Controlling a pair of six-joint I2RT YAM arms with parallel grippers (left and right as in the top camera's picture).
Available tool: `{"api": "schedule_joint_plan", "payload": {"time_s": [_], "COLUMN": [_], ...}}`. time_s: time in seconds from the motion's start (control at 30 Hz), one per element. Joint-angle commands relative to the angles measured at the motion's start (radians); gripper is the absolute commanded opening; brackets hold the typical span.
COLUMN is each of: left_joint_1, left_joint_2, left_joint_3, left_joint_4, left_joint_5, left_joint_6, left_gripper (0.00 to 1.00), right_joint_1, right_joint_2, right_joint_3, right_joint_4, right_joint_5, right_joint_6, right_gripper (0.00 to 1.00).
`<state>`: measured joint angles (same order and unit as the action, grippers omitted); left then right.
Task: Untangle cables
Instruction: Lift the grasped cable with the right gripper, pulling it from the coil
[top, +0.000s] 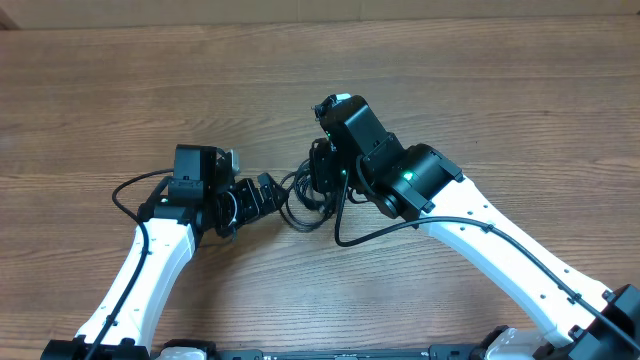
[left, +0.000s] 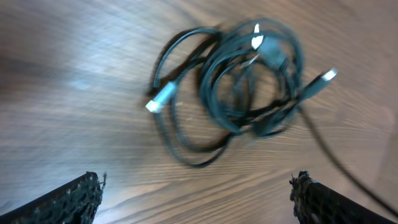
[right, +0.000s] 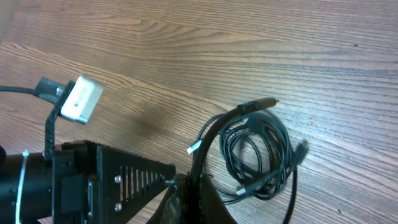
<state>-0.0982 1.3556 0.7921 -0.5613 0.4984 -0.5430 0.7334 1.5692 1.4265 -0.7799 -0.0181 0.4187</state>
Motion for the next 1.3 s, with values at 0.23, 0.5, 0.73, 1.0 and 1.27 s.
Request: {"api": "schedule_joint_plan", "payload": {"time_s": [0.23,0.5,0.73,1.0,1.27], "left_joint_1": [0.0,-0.003,-0.003,-0.003,-0.003], "left_joint_2": [0.006,0.006,0.006,0.006,0.006], "left_joint_3": [0.016,0.015,0.015,0.015,0.015], "left_joint_4": [0.012,-0.011,-0.014,-0.014,-0.014], "left_joint_5": [0.011,0.001,-0.001,-0.043,-0.134], "left_joint_6": [0.023,0.019,0.019,0.02,0.019], "left_gripper": [1.0,0.99,1.0,1.0,1.0], "right_joint_1": [-0.003,-0.003,-0.004,-0.034,-0.041], "right_joint_2": [-0.006,-0.005,-0.005,-0.005,-0.005], "right_joint_3": [-0.001,-0.002,-0.002,-0.002,-0.002], "right_joint_4": [-0.037,-0.021,0.024,0.023,0.0], "right_joint_5": [0.13,0.175,0.247,0.373,0.323], "right_joint_6": [0.014,0.03,0.031,0.04,0.098], "right_gripper": [0.04,0.04,0.04,0.04,0.04]}}
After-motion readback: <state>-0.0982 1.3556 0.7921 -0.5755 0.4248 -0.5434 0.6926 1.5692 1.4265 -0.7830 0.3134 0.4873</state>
